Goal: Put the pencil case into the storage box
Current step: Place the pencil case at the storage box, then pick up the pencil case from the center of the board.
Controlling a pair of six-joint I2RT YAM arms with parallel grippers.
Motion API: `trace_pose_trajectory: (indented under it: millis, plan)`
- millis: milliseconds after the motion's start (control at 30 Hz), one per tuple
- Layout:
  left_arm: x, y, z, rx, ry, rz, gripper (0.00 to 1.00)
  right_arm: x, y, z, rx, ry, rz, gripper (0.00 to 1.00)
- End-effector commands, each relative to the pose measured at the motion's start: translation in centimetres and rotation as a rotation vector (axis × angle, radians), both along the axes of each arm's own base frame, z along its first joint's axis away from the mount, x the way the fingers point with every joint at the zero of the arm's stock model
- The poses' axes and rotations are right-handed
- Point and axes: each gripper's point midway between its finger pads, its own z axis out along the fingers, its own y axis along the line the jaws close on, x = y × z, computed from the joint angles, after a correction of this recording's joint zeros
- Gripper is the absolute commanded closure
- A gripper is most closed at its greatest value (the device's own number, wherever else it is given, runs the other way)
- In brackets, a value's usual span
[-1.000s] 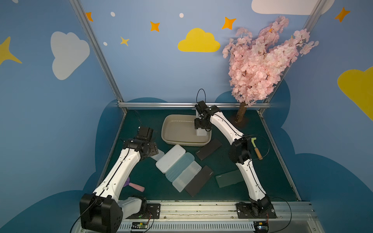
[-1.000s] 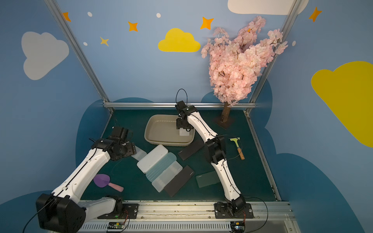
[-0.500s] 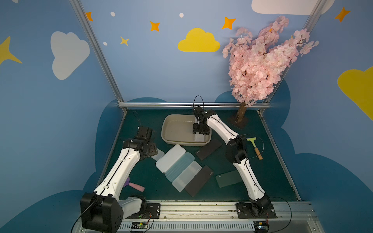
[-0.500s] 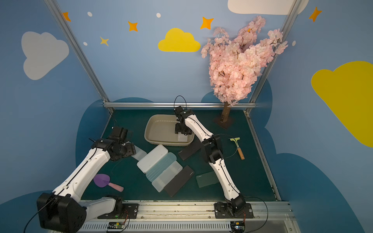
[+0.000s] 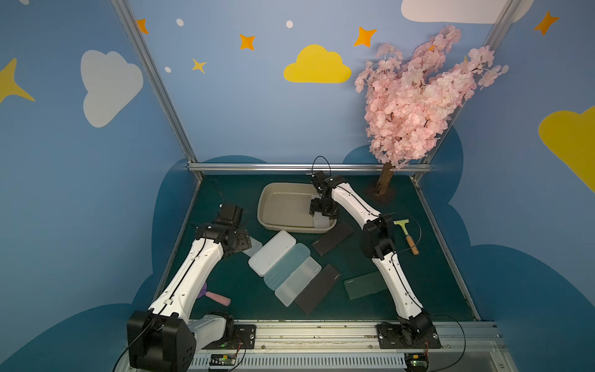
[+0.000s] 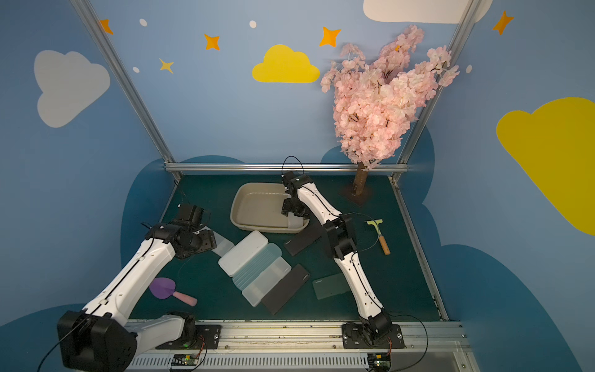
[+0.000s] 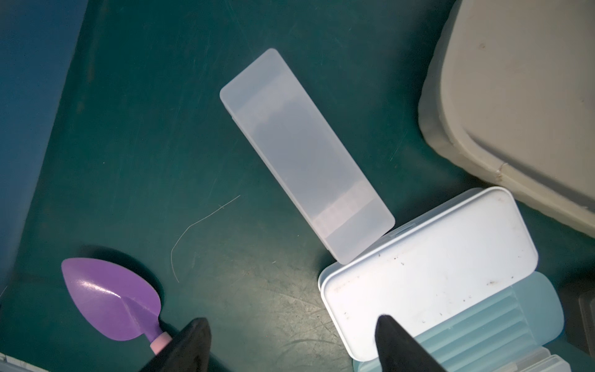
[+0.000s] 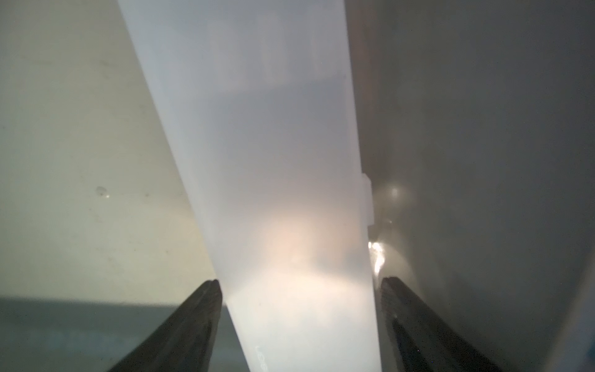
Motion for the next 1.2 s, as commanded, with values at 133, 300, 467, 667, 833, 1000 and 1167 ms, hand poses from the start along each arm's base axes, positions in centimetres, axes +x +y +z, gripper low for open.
trace_pose_trajectory:
  millis: [133, 300, 467, 667, 833, 1000, 1167]
  plan:
    - [-0.7, -0.3, 0.9, 0.042, -0.035, -0.055, 0.16, -0.7, -0.3, 3.5, -0.036, -0.051, 0.039, 0.07]
    - [-0.5, -0.8, 1.2, 0.060, -0.052, -0.083, 0.15, -1.6, -0.1, 11.1, 0.007, -0.181, 0.064, 0.05]
    - [0.2, 0.3, 0.4, 0.018, -0.015, 0.049, 0.15, -3.3, -2.6, 16.1, -0.003, -0.258, 0.103, 0.03]
    - [2.8, -1.3, -2.3, -0.128, 0.129, 0.221, 0.12, -4.8, -8.1, 18.1, -0.080, -0.256, 0.133, 0.03]
    - [5.0, -1.9, -3.6, -0.142, 0.212, 0.400, 0.00, -6.3, -11.7, 18.7, -0.100, -0.230, 0.114, 0.03]
    - [5.8, -1.9, -4.0, -0.081, 0.255, 0.504, 0.00, -7.3, -13.8, 18.5, -0.088, -0.194, 0.072, 0.03]
    - [5.9, -1.6, -4.4, -0.002, 0.282, 0.538, 0.00, -7.8, -14.9, 17.6, -0.058, -0.144, 0.059, 0.03]
